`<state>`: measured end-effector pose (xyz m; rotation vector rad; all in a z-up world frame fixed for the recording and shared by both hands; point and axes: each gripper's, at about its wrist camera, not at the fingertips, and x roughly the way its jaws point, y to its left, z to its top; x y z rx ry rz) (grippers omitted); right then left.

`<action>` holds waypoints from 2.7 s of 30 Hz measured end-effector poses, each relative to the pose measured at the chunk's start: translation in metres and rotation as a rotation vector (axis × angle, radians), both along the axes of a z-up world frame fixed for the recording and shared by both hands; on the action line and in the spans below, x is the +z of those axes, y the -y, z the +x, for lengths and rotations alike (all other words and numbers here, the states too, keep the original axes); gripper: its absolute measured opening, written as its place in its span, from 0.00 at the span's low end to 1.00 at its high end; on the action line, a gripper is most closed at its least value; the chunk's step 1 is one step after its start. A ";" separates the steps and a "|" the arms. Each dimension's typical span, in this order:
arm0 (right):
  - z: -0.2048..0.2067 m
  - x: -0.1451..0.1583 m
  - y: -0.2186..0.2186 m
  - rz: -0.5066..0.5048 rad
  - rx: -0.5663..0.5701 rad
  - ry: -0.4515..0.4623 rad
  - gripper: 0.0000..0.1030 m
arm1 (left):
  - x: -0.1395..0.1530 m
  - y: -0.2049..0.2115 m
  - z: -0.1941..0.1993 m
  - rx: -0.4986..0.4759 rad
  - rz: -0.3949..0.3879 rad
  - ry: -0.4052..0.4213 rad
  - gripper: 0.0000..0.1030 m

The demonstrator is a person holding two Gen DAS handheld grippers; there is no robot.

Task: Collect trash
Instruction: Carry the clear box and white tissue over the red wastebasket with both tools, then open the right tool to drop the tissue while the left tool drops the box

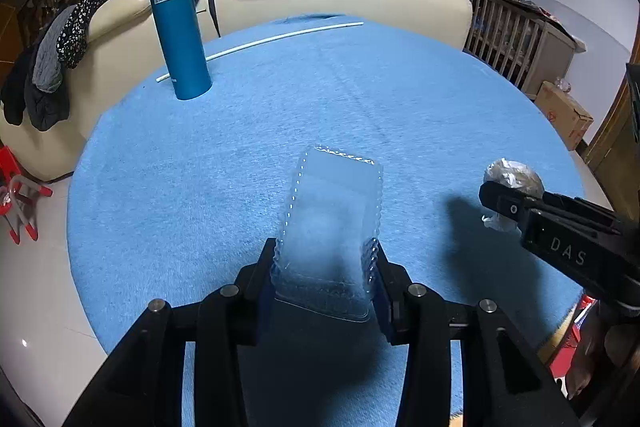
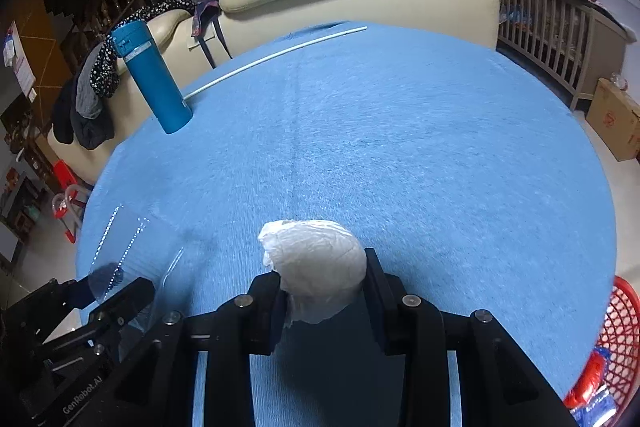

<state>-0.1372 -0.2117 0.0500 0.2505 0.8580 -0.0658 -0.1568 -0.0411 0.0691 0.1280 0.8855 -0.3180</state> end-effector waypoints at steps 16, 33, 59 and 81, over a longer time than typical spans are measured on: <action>-0.048 -0.006 0.023 0.053 -0.070 0.015 0.35 | 0.009 0.026 -0.023 -0.051 0.038 0.020 0.43; -0.100 0.011 0.052 0.079 -0.132 0.095 0.35 | 0.039 0.060 -0.051 -0.113 0.065 0.093 0.43; -0.169 -0.003 0.133 0.124 -0.346 0.119 0.35 | 0.030 0.151 -0.075 -0.300 0.122 0.084 0.43; -0.244 -0.046 0.249 0.121 -0.633 0.026 0.35 | 0.024 0.265 -0.120 -0.552 0.105 0.024 0.43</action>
